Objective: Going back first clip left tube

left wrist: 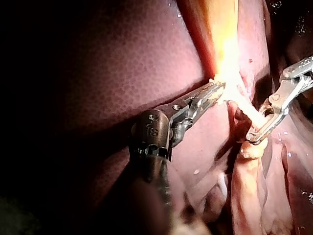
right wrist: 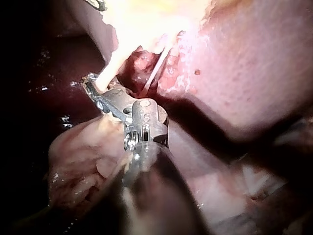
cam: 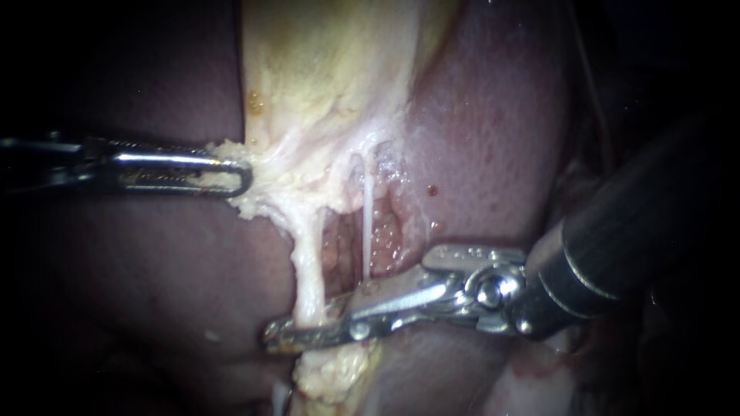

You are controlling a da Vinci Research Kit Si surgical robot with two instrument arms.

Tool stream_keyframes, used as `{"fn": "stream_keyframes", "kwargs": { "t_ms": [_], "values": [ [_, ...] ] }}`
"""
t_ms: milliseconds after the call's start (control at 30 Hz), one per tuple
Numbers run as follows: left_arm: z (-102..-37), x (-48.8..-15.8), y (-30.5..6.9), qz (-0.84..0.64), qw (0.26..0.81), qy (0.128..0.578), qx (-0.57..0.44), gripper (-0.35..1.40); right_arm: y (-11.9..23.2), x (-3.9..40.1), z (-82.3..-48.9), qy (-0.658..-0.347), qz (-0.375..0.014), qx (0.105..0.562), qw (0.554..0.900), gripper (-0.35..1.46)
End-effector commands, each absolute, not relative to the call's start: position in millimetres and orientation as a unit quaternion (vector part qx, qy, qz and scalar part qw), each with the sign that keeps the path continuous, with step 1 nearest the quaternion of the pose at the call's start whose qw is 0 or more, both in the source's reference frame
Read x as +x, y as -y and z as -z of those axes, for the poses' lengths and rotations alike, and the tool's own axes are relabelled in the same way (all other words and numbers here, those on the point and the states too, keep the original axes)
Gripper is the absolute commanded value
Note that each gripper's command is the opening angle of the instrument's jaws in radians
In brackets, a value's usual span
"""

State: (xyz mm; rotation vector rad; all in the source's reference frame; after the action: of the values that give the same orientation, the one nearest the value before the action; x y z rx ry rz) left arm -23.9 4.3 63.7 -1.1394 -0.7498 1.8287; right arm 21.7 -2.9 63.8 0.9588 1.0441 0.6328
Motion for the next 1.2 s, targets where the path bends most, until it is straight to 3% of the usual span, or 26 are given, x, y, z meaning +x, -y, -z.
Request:
{"fn": "stream_keyframes", "kwargs": {
  "t_ms": [33, 100, 200, 300, 667, 933, 1200],
  "values": [
    [-63.7, -23.9, -4.3, -0.729, 0.417, 0.299, -0.454, -0.35, 2.9, 21.7, -63.9, -0.473, -0.286, 0.433, 0.712, -0.35],
    [-63.7, -23.9, -4.3, -0.729, 0.417, 0.299, -0.454, -0.35, 2.7, 21.9, -64.1, -0.484, -0.272, 0.423, 0.716, -0.3],
    [-63.7, -23.9, -4.3, -0.729, 0.417, 0.299, -0.454, -0.35, 2.9, 22.2, -64.1, -0.493, -0.254, 0.412, 0.723, 0.27],
    [-63.7, -23.9, -4.3, -0.729, 0.417, 0.299, -0.454, -0.35, 3.2, 22.8, -64.0, -0.493, -0.254, 0.411, 0.723, 0.43],
    [-63.6, -23.9, -4.3, -0.729, 0.418, 0.297, -0.454, -0.35, 3.6, 23.4, -65.4, -0.515, -0.243, 0.401, 0.717, 0.48],
    [-63.6, -23.9, -4.2, -0.729, 0.418, 0.297, -0.454, -0.35, 1.9, 22.7, -68.3, -0.546, -0.204, 0.335, 0.74, 0.5],
    [-63.5, -23.8, -4.2, -0.728, 0.42, 0.299, -0.453, -0.35, 1.4, 20.7, -69.0, -0.565, -0.167, 0.29, 0.754, 0.5]
  ]
}}
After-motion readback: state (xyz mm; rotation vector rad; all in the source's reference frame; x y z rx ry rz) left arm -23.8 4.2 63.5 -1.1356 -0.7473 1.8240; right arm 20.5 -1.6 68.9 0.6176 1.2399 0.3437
